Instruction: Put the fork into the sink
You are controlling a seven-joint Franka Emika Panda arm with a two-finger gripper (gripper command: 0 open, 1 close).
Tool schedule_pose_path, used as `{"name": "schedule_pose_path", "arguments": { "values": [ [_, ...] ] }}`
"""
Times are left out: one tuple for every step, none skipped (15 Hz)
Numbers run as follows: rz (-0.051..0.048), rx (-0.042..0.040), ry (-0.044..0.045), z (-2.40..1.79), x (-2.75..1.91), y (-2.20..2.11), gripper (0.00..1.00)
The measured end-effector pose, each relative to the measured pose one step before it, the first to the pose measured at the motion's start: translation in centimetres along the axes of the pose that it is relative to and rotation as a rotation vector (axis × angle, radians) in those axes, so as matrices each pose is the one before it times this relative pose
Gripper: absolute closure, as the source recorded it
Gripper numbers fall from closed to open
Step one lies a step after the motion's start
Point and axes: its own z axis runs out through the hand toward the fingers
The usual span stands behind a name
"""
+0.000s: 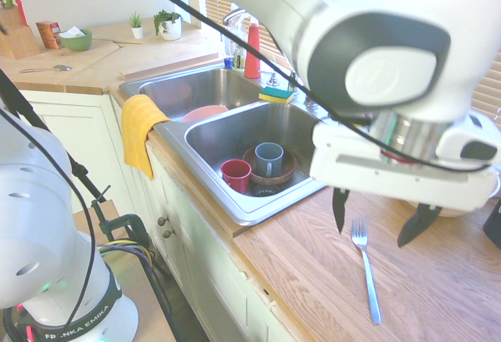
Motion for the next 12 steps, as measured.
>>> {"name": "schedule_pose_path", "arguments": {
  "values": [
    [-0.00873,-0.00048,-0.00913,1.113,0.359,0.123,0.0],
    [-0.0066,-0.00195,-0.00629,0.745,0.233,0.042,0.0],
    [-0.00315,-0.00224,-0.0046,0.451,0.121,0.012,0.0],
    [-0.00098,-0.00408,0.00336,0.329,0.091,0.027,0.0],
    [-0.0017,-0.00383,0.00479,0.453,0.004,-0.092,0.0],
    [-0.00233,-0.00286,0.00255,0.521,-0.032,-0.151,0.0],
    [-0.00491,-0.00197,0.0013,0.616,-0.083,-0.304,0.0],
    [-0.00645,-0.00204,-0.00131,0.63,-0.008,-0.353,0.0],
    [-0.00644,-0.00263,-0.00006,0.549,0.041,-0.337,0.0],
    [-0.00628,-0.0028,-0.00201,0.51,0.126,-0.329,0.0],
    [-0.00072,-0.00519,0.00255,0.457,0.228,-0.232,0.0],
    [0.00075,-0.00629,0.00296,0.461,0.297,-0.22,1.0]
  ]
}}
